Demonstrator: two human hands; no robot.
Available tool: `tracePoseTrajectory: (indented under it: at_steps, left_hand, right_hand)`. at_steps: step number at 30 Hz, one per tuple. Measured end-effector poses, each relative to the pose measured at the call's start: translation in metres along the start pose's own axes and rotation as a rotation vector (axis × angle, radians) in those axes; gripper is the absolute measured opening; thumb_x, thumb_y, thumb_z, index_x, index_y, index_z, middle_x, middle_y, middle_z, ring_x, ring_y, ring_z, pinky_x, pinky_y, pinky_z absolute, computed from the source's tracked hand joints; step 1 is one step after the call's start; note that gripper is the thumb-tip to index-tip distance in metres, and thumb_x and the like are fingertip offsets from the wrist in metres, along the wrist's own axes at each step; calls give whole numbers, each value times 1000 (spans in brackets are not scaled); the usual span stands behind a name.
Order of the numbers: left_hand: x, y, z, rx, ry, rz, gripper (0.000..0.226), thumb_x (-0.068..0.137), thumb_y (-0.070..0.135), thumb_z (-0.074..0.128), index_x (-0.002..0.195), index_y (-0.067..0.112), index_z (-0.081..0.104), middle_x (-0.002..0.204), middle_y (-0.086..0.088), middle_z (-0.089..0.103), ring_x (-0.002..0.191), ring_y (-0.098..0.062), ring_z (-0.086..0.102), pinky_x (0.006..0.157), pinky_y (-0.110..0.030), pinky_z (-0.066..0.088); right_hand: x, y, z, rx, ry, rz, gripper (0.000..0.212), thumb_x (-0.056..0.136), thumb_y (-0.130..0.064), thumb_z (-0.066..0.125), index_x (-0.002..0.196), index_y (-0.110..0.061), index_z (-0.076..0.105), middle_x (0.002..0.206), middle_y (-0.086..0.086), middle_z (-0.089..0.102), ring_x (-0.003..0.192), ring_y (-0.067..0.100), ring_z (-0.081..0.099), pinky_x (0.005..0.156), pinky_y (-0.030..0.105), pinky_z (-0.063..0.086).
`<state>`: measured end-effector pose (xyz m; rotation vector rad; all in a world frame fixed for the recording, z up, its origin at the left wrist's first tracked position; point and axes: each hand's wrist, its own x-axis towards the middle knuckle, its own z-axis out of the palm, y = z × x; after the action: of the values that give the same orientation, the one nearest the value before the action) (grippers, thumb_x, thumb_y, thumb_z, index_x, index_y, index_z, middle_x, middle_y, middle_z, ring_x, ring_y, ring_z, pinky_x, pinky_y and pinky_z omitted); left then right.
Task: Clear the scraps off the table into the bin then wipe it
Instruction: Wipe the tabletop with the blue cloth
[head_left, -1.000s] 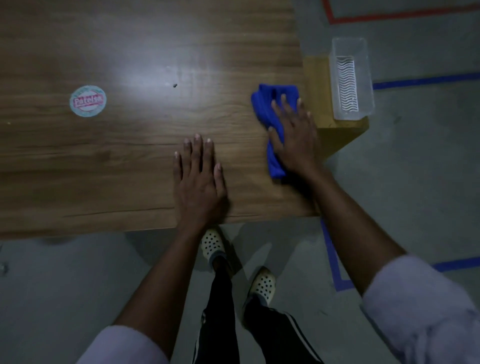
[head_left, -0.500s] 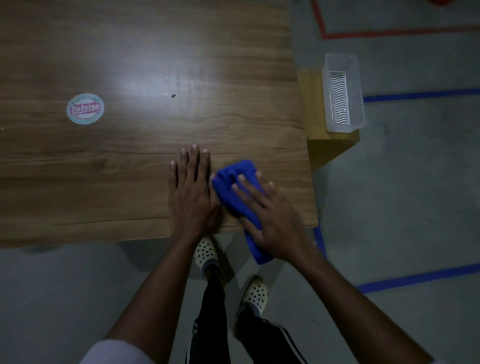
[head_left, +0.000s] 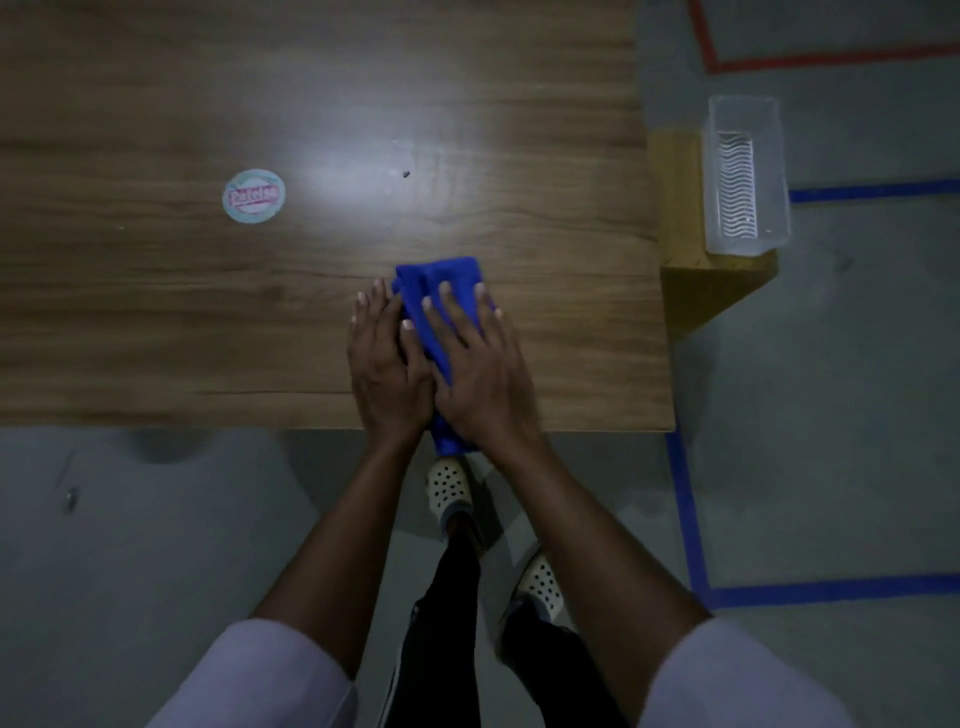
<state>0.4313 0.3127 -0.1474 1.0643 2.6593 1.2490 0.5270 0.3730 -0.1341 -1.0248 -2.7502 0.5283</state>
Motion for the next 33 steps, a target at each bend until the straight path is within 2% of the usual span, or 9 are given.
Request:
tracePoseTrajectory:
  at_steps: [2,4,8,13,19,23,28,31,33]
  left_hand:
    - [2,-16,-19,25,-91,20,45,101,23,41,135,3,61,153,-14,49,146,-29,40,122,-41,27]
    - [8,-39,-42,143,-205,152,46,102,27,41,139,5,58,155,-12,47,148,-28,37,124,-40,23]
    - [36,-70,-66,324,-317,265,55,103,37,43,152,12,44,164,-7,33,155,-24,22,127,-40,10]
    - [49,-78,-57,438,-289,226,62,105,45,36,160,19,26,171,0,14,158,-15,4,128,-43,1]
    - [51,-87,-57,410,-250,251,59,106,31,25,161,10,25,169,-5,22,157,-21,14,127,-47,9]
    - [52,-83,-59,400,-260,236,63,103,38,28,159,9,31,167,-8,25,156,-24,18,127,-46,9]
    - [49,-77,-57,440,-280,202,67,102,48,31,160,14,27,170,-4,17,158,-21,9,128,-44,4]
    - [50,-79,-55,453,-264,205,68,101,48,34,161,15,27,170,-3,16,158,-23,9,128,-46,5]
    - [50,-81,-56,449,-266,205,68,101,47,34,160,14,27,170,-4,17,157,-24,10,128,-46,6]
  right_hand:
    - [-3,25,-4,1,-68,-214,64,94,-43,42,155,-22,39,164,1,31,153,34,19,122,51,24]
    - [-7,68,-17,-31,-58,-210,63,95,-44,41,154,-22,40,163,1,33,152,34,22,119,53,29]
    - [-14,142,-47,0,65,177,66,98,-50,33,158,-22,32,166,0,25,154,32,14,121,55,22]
    - [1,80,-21,-89,248,521,66,99,-45,31,160,-18,26,168,3,19,155,35,10,124,51,14]
    - [16,-78,40,70,115,41,64,94,-36,42,155,-17,37,166,2,26,155,33,11,124,48,15]
    - [11,-43,26,31,44,-85,62,96,-39,43,155,-19,39,164,0,29,155,31,16,123,47,20]
    - [-17,65,-11,-10,155,320,61,101,-42,40,158,-24,30,166,-4,23,155,26,12,122,54,21]
    - [-6,49,-8,-8,308,597,60,100,-40,40,156,-18,36,164,2,30,153,33,19,120,54,25]
    - [4,2,10,-27,339,585,61,100,-41,38,156,-16,36,164,4,28,153,35,18,121,53,23]
